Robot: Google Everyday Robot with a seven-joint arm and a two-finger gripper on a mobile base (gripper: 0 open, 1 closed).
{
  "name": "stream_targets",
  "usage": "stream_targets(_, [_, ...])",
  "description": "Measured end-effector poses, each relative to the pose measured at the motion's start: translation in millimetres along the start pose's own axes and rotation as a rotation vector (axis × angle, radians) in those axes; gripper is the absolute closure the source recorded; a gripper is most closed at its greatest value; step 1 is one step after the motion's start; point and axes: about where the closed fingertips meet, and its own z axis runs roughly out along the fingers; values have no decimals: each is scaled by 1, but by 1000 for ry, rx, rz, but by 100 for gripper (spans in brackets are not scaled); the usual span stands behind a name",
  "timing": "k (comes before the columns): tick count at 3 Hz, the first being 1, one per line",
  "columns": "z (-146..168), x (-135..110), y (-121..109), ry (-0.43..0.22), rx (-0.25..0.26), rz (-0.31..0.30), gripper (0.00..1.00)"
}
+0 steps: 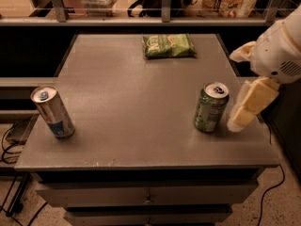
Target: Move green can near redbull can
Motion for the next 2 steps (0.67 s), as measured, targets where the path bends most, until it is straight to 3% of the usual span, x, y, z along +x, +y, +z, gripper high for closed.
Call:
stream_targets(1, [33, -17, -6, -60, -27, -6, 0])
stream_targets(2, [56, -28, -9, -72, -44, -22, 16])
